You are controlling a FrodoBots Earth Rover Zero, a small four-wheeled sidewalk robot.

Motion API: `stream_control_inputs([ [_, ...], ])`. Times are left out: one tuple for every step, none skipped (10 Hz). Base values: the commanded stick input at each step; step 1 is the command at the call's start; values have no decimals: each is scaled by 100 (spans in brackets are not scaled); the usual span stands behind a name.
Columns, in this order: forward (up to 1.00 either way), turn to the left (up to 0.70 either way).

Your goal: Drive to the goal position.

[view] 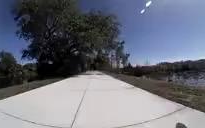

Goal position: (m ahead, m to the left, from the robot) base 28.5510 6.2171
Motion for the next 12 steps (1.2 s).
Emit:
stream_control_inputs([
  [100,0],
  [100,0],
  [100,0],
  [100,0],
  [100,0],
  [100,0],
  [100,0],
  [100,0],
  [100,0],
  [100,0],
  [100,0],
  [100,0],
])
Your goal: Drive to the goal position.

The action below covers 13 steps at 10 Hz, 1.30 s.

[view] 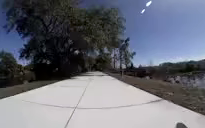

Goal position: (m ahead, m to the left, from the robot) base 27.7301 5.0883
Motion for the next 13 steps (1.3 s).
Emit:
stream_control_inputs([
  [100,0],
  [100,0],
  [100,0],
  [100,0],
  [100,0],
  [100,0],
  [100,0],
  [100,0],
  [100,0],
  [100,0],
  [100,0],
  [100,0],
  [100,0],
])
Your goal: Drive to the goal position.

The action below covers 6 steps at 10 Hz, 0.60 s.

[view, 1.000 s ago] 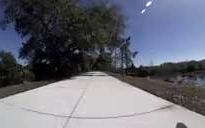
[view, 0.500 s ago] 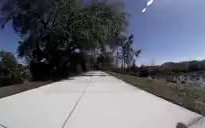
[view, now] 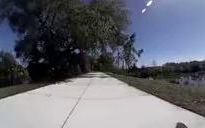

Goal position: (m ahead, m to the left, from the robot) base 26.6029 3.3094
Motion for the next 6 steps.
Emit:
stream_control_inputs([
  [100,0],
  [100,0],
  [100,0],
  [100,0],
  [100,0],
  [100,0],
])
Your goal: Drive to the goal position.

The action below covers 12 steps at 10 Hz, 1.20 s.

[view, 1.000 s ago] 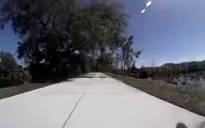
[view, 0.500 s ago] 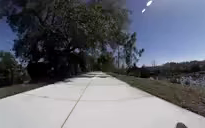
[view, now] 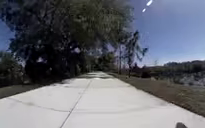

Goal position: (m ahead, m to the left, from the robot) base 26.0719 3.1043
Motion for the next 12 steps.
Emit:
stream_control_inputs([
  [100,0],
  [100,0],
  [100,0],
  [100,0],
  [100,0],
  [100,0],
  [100,0],
  [100,0],
  [100,0],
  [100,0],
  [100,0],
  [100,0],
])
